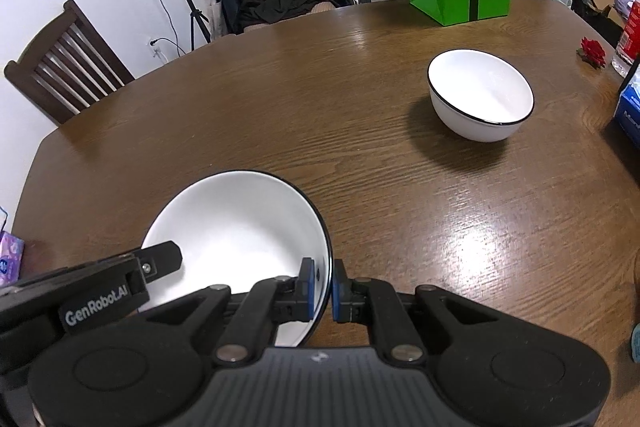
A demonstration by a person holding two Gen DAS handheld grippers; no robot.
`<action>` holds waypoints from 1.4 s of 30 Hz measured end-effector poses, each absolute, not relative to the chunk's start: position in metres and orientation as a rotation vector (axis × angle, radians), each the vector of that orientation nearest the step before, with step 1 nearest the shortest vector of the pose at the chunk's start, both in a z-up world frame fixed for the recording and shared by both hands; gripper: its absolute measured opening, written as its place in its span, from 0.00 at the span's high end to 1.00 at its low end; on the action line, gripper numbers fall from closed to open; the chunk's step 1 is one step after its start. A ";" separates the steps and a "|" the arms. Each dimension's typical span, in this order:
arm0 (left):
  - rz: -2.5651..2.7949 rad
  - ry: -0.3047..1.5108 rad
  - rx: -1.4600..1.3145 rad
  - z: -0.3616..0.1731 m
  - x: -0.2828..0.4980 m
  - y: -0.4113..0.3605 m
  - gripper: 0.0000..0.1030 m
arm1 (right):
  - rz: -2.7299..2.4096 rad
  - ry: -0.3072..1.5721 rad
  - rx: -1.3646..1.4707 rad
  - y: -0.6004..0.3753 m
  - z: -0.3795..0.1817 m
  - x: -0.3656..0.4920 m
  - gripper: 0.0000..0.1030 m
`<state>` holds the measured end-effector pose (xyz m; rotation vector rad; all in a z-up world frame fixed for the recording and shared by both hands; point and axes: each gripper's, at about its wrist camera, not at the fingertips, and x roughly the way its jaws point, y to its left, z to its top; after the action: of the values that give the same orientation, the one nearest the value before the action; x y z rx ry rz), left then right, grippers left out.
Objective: Organize plates and bowls
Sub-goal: 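Lift the white bowl with both tools and carry it toward the blue bowl, then lower the held white bowl toward the blue bowl with both tools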
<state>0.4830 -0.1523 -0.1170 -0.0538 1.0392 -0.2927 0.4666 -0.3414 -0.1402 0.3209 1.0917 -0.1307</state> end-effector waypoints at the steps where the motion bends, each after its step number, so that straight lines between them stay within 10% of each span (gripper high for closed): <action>1: -0.293 1.037 -0.053 -0.116 0.481 -0.152 0.90 | -0.130 1.090 0.321 -0.341 -0.140 0.464 0.92; 42: -0.320 0.974 -0.041 -0.085 0.379 -0.123 0.90 | -0.141 1.029 0.323 -0.313 -0.106 0.361 0.92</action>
<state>0.3795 -0.1234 -0.0852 -0.0415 0.9741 -0.3197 0.3612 -0.3128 -0.1062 0.3231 1.0286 -0.1411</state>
